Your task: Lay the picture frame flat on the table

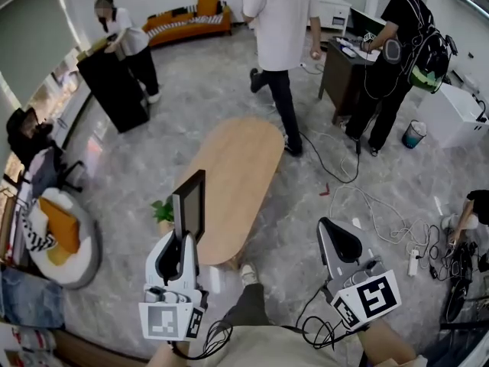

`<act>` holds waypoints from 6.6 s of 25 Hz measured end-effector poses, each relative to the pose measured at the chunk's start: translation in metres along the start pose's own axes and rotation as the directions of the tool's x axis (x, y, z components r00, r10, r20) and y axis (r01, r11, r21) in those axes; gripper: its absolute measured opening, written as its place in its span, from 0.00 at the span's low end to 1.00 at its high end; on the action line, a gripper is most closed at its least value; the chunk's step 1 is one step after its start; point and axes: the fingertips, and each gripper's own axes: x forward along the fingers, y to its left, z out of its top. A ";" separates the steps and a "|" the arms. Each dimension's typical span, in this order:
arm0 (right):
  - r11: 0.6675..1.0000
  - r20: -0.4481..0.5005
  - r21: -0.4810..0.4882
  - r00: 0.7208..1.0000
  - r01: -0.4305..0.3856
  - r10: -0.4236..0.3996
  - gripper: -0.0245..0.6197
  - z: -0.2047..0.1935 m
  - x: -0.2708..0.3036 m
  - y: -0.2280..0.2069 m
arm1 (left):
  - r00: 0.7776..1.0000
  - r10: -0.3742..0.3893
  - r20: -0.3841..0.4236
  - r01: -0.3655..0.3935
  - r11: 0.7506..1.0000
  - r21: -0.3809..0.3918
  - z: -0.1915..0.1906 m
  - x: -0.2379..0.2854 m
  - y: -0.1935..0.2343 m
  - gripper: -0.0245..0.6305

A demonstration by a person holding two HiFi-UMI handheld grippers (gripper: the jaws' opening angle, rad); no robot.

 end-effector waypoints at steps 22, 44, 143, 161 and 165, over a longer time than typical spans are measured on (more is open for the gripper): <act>0.997 -0.062 -0.031 0.996 -0.064 0.062 0.04 0.023 0.244 -0.041 | 0.998 0.038 -0.046 -0.041 0.998 -0.054 -0.016 0.182 0.134 0.18; 0.984 -0.085 -0.021 0.981 -0.178 0.176 0.04 0.008 0.307 -0.104 | 0.983 0.160 -0.091 -0.167 0.984 -0.066 -0.025 0.247 0.124 0.18; 0.873 -0.517 0.185 0.711 -0.451 0.477 0.04 -0.478 0.468 -0.006 | 0.657 -0.039 -0.753 -0.640 0.498 -0.585 -0.679 0.311 0.141 0.62; 0.893 -0.464 0.139 0.768 -0.428 0.441 0.04 -0.373 0.465 -0.020 | 0.767 0.021 -0.641 -0.460 0.715 -0.527 -0.512 0.321 0.160 0.30; 0.895 -0.428 0.118 0.792 -0.429 0.436 0.04 -0.331 0.459 -0.020 | 0.818 0.032 -0.574 -0.393 0.760 -0.517 -0.455 0.325 0.160 0.26</act>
